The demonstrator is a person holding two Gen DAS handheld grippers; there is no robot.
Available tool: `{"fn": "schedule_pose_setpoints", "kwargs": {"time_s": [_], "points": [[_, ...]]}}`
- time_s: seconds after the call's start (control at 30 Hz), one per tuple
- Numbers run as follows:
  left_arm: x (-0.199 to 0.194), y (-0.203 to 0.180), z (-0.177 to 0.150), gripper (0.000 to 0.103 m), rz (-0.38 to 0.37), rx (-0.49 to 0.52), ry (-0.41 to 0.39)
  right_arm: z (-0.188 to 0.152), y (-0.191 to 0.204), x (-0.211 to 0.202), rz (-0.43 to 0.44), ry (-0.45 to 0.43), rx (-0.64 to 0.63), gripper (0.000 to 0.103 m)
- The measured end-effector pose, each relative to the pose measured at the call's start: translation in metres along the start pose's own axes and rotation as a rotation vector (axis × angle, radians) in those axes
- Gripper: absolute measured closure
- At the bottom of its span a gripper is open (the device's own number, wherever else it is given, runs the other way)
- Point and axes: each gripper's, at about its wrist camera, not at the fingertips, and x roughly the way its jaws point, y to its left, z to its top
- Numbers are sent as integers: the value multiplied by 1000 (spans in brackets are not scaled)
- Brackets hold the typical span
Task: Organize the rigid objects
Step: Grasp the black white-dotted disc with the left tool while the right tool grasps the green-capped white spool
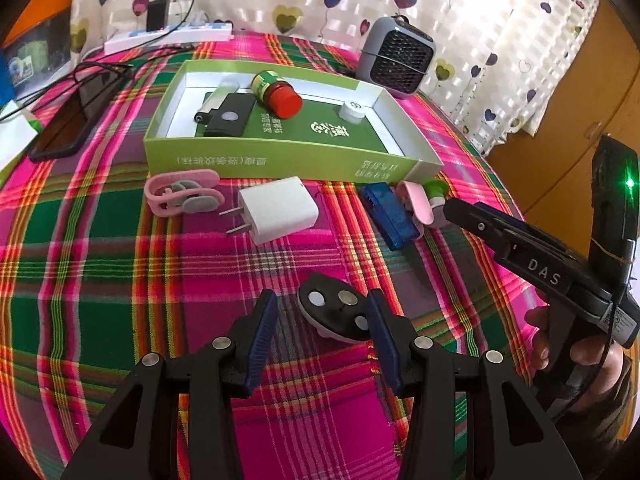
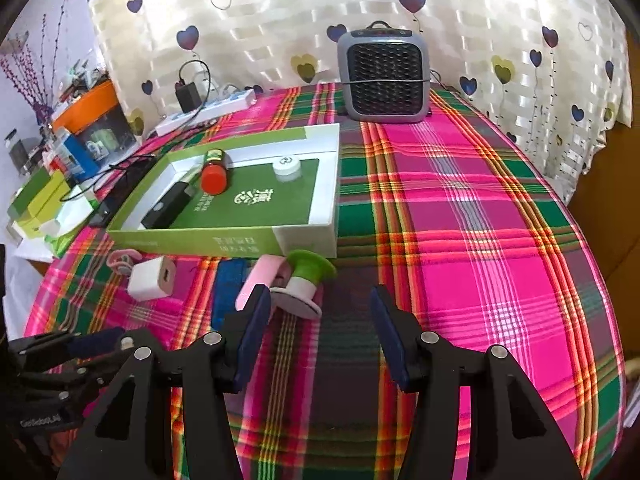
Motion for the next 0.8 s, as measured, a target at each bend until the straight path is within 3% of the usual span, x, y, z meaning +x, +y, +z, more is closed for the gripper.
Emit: {"fn": "schedule_pose_setpoints", "kwargs": {"time_s": [0.3, 0.57, 0.8], "points": [[1, -1, 1, 57, 3, -1, 1, 4, 1, 12, 21, 27, 7, 50], [-1, 0, 0, 57, 18, -11, 10, 2, 0, 9, -61, 42, -39, 50], [0, 0, 0, 57, 27, -24, 16, 6, 0, 17, -60, 56, -38, 50]]}}
